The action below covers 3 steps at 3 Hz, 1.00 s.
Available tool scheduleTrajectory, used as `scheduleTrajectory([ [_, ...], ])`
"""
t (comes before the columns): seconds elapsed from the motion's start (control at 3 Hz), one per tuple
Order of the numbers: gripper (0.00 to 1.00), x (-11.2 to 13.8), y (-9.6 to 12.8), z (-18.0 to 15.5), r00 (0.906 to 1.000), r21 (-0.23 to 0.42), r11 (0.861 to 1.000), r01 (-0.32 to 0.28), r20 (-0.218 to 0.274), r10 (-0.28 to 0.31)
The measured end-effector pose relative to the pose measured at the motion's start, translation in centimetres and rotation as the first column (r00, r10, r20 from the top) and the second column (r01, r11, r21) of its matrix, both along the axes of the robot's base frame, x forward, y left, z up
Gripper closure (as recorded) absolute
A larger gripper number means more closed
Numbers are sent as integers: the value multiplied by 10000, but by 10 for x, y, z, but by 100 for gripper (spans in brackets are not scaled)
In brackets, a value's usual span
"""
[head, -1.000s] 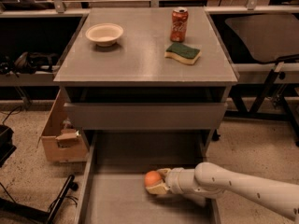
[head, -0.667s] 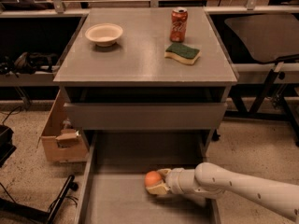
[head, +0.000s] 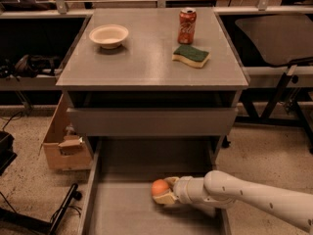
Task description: Place orange into middle drawer
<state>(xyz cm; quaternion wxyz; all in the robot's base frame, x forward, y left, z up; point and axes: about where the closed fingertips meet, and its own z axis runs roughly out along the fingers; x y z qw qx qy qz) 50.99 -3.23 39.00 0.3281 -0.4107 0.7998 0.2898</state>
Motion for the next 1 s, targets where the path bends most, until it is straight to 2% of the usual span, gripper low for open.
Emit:
scheduleTrajectory([
  [0.33, 12, 0, 0, 0, 10000, 0, 10000, 0, 0, 0],
  [0.67, 0, 0, 0, 0, 10000, 1, 10000, -1, -1, 1],
  [1.0, 0, 0, 0, 0, 10000, 1, 10000, -2, -1, 2],
])
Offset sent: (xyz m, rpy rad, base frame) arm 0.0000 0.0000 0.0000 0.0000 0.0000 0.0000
